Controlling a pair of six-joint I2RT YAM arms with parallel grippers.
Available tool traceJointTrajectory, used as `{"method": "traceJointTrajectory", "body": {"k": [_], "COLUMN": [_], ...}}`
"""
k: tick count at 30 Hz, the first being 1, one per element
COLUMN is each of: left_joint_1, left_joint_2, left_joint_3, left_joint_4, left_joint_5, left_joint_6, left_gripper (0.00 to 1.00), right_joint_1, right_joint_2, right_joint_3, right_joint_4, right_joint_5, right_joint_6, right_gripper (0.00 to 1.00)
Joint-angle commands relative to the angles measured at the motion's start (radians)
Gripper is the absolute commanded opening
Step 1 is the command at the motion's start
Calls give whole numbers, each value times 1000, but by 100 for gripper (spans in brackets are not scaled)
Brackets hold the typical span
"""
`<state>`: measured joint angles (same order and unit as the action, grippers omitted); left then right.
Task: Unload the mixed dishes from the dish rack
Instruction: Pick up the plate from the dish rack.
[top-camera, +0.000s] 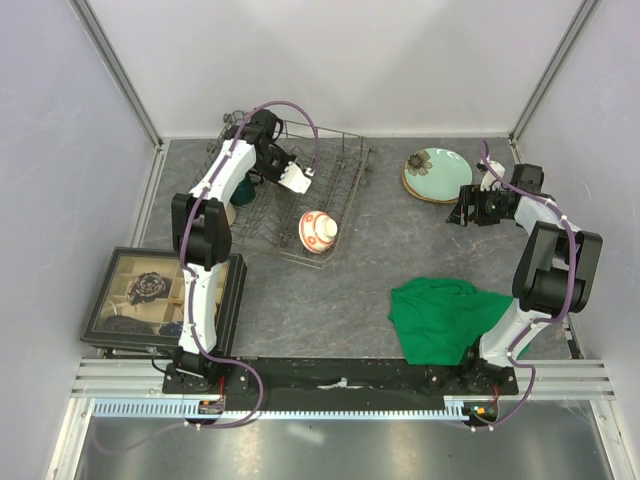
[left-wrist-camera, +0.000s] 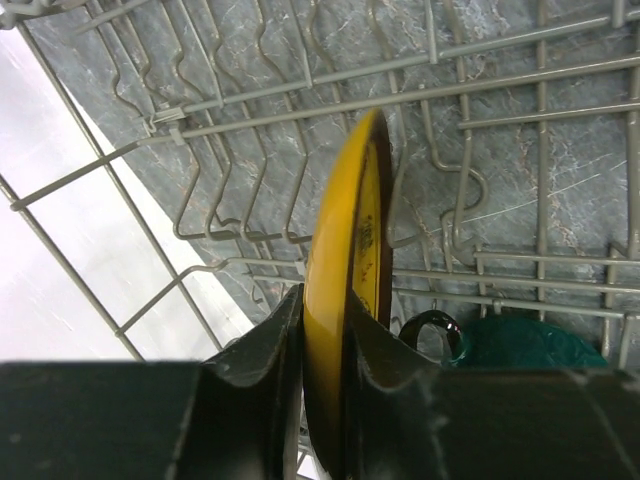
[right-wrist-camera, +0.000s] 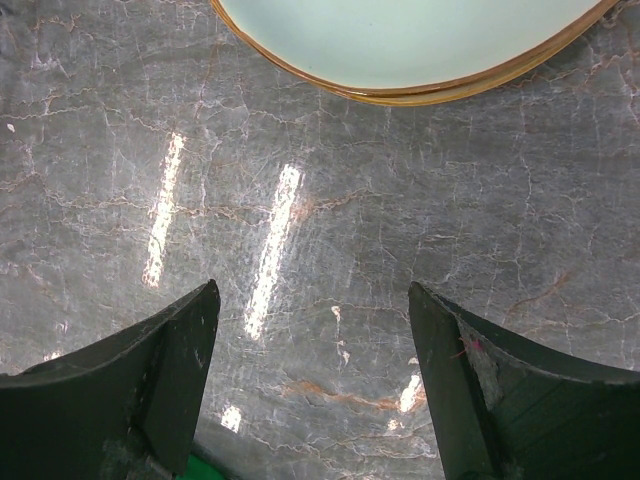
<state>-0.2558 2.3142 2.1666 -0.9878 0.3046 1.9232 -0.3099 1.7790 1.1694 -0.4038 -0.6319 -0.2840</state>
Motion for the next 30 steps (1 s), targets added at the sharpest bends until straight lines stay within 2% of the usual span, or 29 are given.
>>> {"method": "traceJointTrajectory", "body": {"k": [1, 9, 13, 22, 30], "left_joint_1": [-10, -22, -25, -26, -19], "left_joint_2": [-2, -22, -44, -114, -228], "left_joint_3": [-1, 25, 47, 90, 111], "left_joint_4": [-22, -20, -18, -20, -22], "left_joint_5": [-15, 7, 13, 56, 208], "left_joint_6": [11, -24, -46, -142, -285], "left_gripper": [21, 11, 1, 1, 1], "right_joint_1": [-3, -5, -6, -6, -8], "right_joint_2": [-16, -18, -27, -61, -124], "right_joint_3": [-2, -7, -10, -8, 4], "right_joint_4": [31, 31, 28, 5, -41], "right_joint_5": [-28, -28, -31, -49, -80], "right_joint_6": [-11, -14, -14, -17, -15], "right_gripper": [84, 84, 84, 84, 84]}}
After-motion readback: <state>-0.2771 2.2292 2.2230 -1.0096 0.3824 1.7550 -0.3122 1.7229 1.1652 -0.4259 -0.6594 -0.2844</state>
